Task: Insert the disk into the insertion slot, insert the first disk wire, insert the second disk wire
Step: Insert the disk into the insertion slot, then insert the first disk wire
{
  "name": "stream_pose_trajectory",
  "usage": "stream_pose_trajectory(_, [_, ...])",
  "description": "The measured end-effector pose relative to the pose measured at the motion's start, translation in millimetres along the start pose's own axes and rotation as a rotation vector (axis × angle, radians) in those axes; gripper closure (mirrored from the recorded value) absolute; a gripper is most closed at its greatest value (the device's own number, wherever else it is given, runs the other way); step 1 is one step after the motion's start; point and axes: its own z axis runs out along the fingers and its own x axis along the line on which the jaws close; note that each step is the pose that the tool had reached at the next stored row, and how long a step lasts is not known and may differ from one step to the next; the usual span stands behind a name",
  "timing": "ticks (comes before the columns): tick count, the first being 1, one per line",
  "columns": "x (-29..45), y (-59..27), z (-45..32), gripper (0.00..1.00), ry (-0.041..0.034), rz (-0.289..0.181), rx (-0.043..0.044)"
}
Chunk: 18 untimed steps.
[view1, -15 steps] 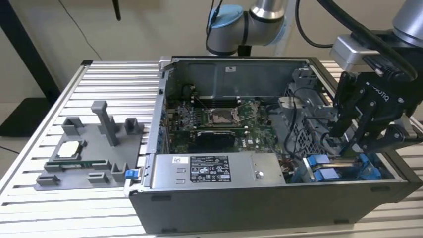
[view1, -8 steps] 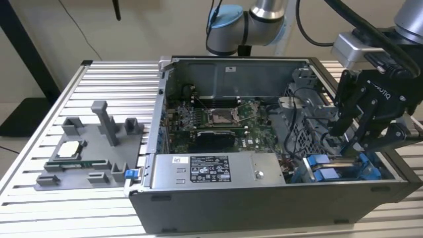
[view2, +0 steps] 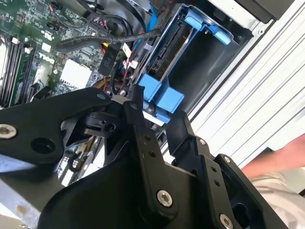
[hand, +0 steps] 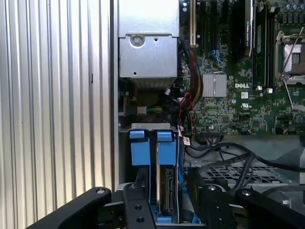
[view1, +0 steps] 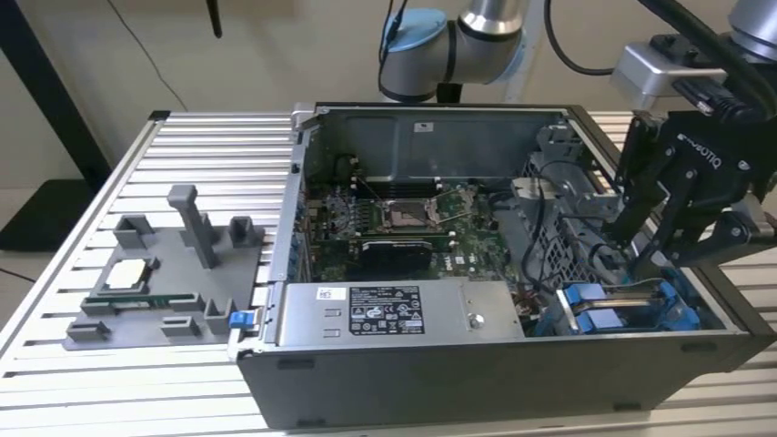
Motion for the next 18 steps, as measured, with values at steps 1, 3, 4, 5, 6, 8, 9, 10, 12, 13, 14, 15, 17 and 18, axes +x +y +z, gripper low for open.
stream_pose_trajectory(1, [-0.7, 0.1, -1.6, 0.00, -0.0003, 0.000, 0.0001])
stream_pose_trajectory(3, [-3.2, 0.3, -3.1, 0.00, -0.0005, 0.000, 0.0001])
stream_pose_trajectory(4, [-5.4, 0.4, -3.2, 0.00, -0.0004, 0.000, 0.0002])
stream_pose_trajectory(5, [-7.8, 0.4, -3.3, 0.00, -0.0003, 0.000, 0.0003])
stream_pose_trajectory(6, [-10.8, 0.5, -3.2, 0.00, -0.0003, 0.000, 0.0004])
stream_pose_trajectory(8, [-17.2, 0.7, -3.1, 0.00, -0.0002, 0.000, 0.0005])
stream_pose_trajectory(9, [-20.5, 0.8, -3.0, 0.00, -0.0004, 0.000, 0.0005])
stream_pose_trajectory(10, [-23.3, 0.6, -3.0, 0.00, -0.0002, 0.000, 0.0004])
stream_pose_trajectory(12, [-27.0, -0.7, -2.8, 0.00, -0.0004, 0.000, 0.0005])
stream_pose_trajectory(13, [-28.1, -2.2, -2.8, 0.00, -0.0004, 0.000, 0.0005])
stream_pose_trajectory(14, [-28.6, -4.0, -2.7, 0.00, -0.0005, 0.000, 0.0004])
stream_pose_trajectory(15, [-28.9, -5.9, -2.6, 0.00, -0.0006, 0.000, 0.0004])
stream_pose_trajectory(17, [-29.5, -7.4, -1.5, 0.00, -0.0026, 0.000, 0.0004])
stream_pose_trajectory(18, [-30.0, -7.4, -0.7, 0.00, -0.0045, 0.000, 0.0003])
